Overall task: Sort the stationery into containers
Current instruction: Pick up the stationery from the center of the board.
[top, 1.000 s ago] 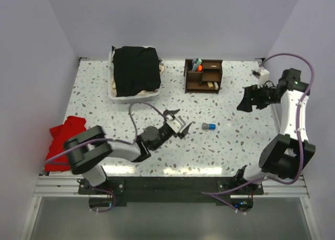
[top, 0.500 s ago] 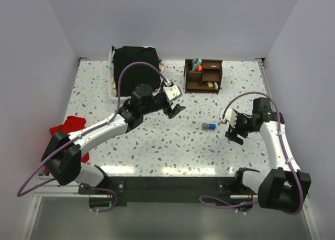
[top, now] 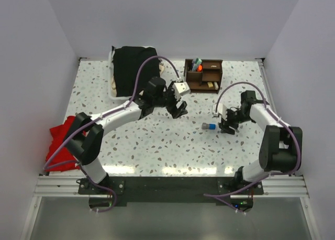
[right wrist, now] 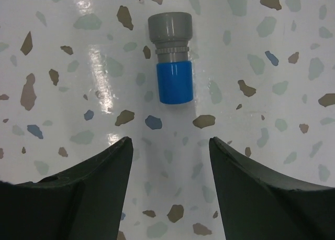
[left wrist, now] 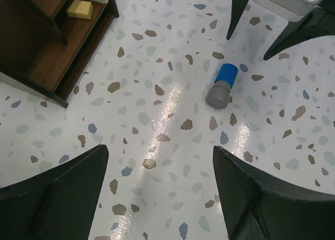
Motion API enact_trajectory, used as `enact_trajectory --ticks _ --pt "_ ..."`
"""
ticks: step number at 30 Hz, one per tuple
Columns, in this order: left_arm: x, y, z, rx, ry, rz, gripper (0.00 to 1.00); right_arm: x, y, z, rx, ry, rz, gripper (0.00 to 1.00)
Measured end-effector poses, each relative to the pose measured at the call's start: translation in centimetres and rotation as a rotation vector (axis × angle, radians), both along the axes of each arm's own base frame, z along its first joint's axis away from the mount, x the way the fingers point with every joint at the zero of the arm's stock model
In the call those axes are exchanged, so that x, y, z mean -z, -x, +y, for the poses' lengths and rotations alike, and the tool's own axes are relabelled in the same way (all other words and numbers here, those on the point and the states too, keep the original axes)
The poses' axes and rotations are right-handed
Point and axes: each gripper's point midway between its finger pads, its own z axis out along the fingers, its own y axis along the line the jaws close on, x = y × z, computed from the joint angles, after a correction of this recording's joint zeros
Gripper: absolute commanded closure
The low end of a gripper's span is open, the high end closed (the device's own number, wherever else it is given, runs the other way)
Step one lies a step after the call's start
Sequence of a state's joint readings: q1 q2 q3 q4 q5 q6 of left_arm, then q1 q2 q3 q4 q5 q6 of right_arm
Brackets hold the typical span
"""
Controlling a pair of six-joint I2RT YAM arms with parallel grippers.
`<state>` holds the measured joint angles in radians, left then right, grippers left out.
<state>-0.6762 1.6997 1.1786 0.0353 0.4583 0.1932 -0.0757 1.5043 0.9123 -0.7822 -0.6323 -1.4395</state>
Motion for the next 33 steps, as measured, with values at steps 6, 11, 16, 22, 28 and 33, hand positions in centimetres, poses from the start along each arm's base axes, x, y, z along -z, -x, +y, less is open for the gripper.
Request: enact_trajectory --ticks 6,11,16,22,28,33 --pt "0.9 0.1 0.6 -0.022 -0.044 0.035 0.14 0.8 -1.9 0.6 -0.03 -0.042 0.015 0.37" --pt "1.4 0.1 1.1 -0.041 -0.068 0.047 0.14 1.0 -2.1 0.9 -0.06 -0.061 0.009 0.37" --pt "1.7 0.1 1.4 -0.055 -0.086 0.055 0.14 1.4 -1.7 1.2 -0.087 -0.066 0.024 0.36" --pt "1.8 0.0 1.5 -0.062 -0.091 0.055 0.14 1.5 -1.6 1.8 -0.116 -0.068 0.022 0.35" --pt "1.9 0.0 1.6 -0.067 -0.096 0.055 0.14 1.6 -1.5 2.5 -0.148 -0.067 0.018 0.34" --pt "1.9 -0.1 1.7 -0.07 -0.097 0.054 0.14 2.6 -1.2 2.5 -0.16 -0.068 0.048 0.34"
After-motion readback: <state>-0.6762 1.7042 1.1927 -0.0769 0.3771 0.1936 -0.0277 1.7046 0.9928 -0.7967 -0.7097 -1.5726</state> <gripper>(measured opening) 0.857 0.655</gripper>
